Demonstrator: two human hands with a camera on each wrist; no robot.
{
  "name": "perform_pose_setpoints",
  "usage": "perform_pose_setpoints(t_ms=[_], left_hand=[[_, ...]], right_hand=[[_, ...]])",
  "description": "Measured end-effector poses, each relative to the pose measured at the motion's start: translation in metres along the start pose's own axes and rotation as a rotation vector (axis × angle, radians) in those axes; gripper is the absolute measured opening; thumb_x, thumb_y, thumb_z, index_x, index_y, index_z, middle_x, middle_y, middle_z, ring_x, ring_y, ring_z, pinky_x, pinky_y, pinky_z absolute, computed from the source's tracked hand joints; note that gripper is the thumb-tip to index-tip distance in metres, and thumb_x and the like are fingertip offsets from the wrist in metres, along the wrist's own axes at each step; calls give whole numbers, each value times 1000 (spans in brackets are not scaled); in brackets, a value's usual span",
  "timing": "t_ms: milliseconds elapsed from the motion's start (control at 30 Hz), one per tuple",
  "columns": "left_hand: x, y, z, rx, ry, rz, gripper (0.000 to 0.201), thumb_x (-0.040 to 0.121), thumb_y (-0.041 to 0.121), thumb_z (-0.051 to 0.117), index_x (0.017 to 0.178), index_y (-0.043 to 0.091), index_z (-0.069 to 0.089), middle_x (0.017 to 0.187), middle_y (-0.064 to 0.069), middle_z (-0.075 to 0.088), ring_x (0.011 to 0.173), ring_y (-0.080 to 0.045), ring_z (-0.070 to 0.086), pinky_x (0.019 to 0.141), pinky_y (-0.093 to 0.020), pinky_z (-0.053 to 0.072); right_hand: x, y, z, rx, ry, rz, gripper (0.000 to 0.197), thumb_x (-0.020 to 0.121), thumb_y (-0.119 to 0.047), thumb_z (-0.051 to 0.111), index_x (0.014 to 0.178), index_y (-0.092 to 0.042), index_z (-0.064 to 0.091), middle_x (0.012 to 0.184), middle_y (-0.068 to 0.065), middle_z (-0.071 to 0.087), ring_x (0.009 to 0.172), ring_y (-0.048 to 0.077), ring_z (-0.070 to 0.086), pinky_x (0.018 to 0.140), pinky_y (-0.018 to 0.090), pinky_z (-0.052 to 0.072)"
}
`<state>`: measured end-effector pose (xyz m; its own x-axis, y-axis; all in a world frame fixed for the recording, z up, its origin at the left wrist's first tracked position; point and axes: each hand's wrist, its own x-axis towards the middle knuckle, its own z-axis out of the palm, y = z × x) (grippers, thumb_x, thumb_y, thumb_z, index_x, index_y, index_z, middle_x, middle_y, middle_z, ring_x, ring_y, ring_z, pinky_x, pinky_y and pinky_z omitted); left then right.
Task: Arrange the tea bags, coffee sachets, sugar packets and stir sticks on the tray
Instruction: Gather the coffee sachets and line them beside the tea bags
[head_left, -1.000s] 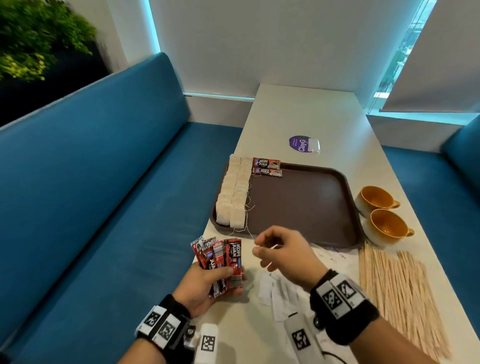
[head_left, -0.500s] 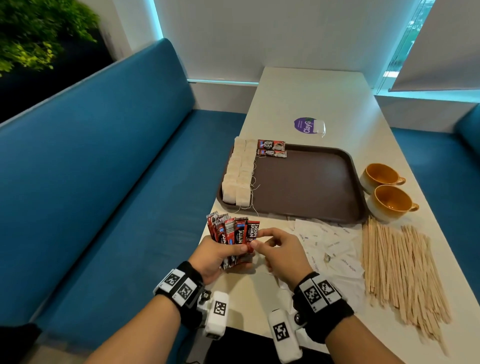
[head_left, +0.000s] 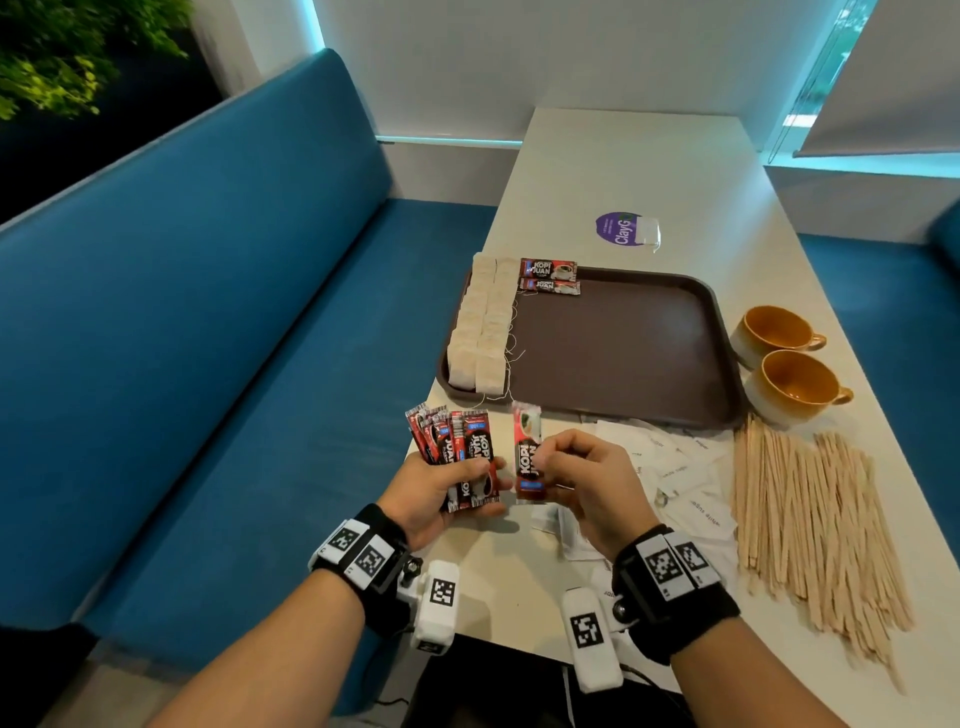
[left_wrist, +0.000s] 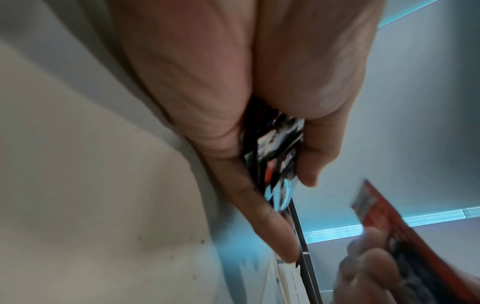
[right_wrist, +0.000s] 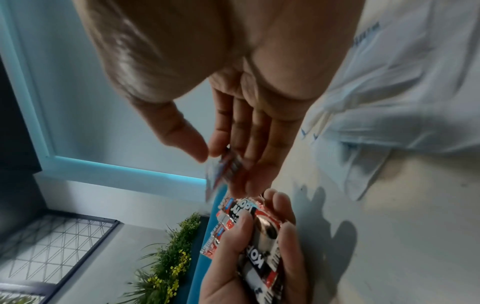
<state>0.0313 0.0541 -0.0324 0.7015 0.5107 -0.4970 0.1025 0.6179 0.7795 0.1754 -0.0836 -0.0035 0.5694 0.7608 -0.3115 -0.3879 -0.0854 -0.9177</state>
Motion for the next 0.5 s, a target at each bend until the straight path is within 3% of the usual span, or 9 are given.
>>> perform_pose_setpoints(t_ms=[133, 200, 267, 367, 433, 500], left_hand=[[2, -1, -2, 12, -26, -7, 34, 91, 1, 70, 124, -5, 62, 124, -30, 67, 114, -52, 64, 85, -71, 53], [1, -1, -1, 11, -42, -9, 33, 90, 2, 72, 121, -3, 65, 122, -31, 67, 111, -56, 63, 79, -65, 58], [-1, 0, 0, 3, -36, 8, 37, 88, 4, 74, 124, 1, 65, 121, -28, 69, 109, -52, 66, 72, -55, 61], [-2, 1, 1, 11, -26, 36, 43, 85, 7, 76, 127, 4, 65, 122, -26, 69, 110, -46, 68, 76, -55, 60], [-1, 1, 0, 9, -28, 34, 43, 86, 3, 74, 127, 2, 63, 122, -28, 68, 109, -50, 67, 79, -63, 58], [1, -1, -2, -11, -36, 19, 40, 87, -3, 71, 126, -3, 61, 124, -30, 66, 109, -54, 65, 85, -71, 53]], right_hand=[[1, 1, -4, -95, -1, 2, 17, 81, 18, 67, 87, 2, 65, 79, 19, 71, 71, 30, 72, 63, 37, 60], [1, 2, -3, -146, 3, 17, 23, 80, 17, 70, 93, 0, 62, 77, 19, 71, 71, 30, 73, 62, 37, 60], [1, 4, -2, -174, -6, 38, 32, 79, 16, 73, 102, -2, 61, 76, 18, 72, 72, 32, 73, 65, 41, 61], [-1, 4, 4, -157, -55, 35, 45, 80, 14, 74, 116, -12, 66, 86, 27, 72, 78, 36, 74, 74, 48, 63], [0, 1, 5, -133, -62, 23, 46, 79, 14, 75, 115, -13, 70, 86, 27, 73, 77, 33, 75, 72, 41, 63], [2, -4, 5, -139, -11, -1, 35, 78, 15, 75, 104, -9, 72, 80, 17, 75, 68, 20, 73, 61, 25, 56]])
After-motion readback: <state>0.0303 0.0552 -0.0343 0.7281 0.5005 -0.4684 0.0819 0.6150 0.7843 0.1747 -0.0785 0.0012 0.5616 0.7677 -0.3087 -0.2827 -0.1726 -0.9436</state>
